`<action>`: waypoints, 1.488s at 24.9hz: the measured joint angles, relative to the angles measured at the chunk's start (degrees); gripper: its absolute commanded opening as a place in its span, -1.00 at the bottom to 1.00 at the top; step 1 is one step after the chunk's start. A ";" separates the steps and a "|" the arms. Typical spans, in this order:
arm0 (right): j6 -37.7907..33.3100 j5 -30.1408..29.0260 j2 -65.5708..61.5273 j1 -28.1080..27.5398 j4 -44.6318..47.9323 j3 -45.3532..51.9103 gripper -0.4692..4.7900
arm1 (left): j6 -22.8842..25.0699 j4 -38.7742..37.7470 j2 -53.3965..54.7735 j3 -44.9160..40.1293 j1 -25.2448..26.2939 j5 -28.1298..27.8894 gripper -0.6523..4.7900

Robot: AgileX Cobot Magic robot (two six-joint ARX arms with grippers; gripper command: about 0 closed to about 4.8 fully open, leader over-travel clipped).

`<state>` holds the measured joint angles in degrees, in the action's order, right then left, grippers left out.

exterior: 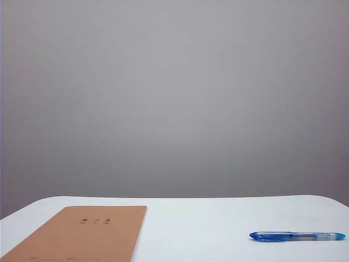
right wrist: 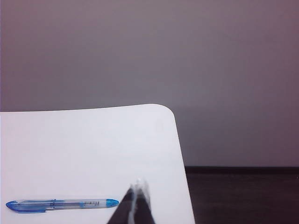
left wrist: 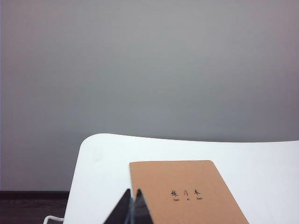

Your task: Pick up a pen on the table and place it on the notebook.

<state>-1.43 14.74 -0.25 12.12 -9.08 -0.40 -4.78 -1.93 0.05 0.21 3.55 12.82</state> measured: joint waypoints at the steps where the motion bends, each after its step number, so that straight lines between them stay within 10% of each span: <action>1: 0.00 0.00 0.00 0.00 0.00 0.00 -0.82 | 0.00 0.00 0.00 0.00 0.00 -0.02 -0.78; 10: -0.04 0.48 0.00 0.00 0.07 0.00 -0.82 | -0.02 0.00 0.00 0.00 0.00 0.00 -0.78; 14: -3.76 0.52 0.00 0.24 2.86 -0.02 -0.82 | -8.24 0.90 0.09 1.62 0.00 0.00 -0.78; 19: -8.70 3.04 -1.95 0.22 14.25 -2.05 -0.82 | -5.03 2.16 11.50 20.35 0.02 -7.23 -0.78; 29: -3.39 0.57 -31.19 -2.97 16.81 -22.05 -0.77 | 15.58 -9.57 51.80 55.32 0.00 15.43 -0.78; 37: 7.87 -13.60 -53.72 -3.32 11.10 -46.23 -0.77 | 33.62 -28.13 68.65 70.97 -4.46 14.16 -0.78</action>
<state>6.44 1.15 -53.98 8.80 2.02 -46.63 28.84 -30.06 68.71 71.18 -0.91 26.98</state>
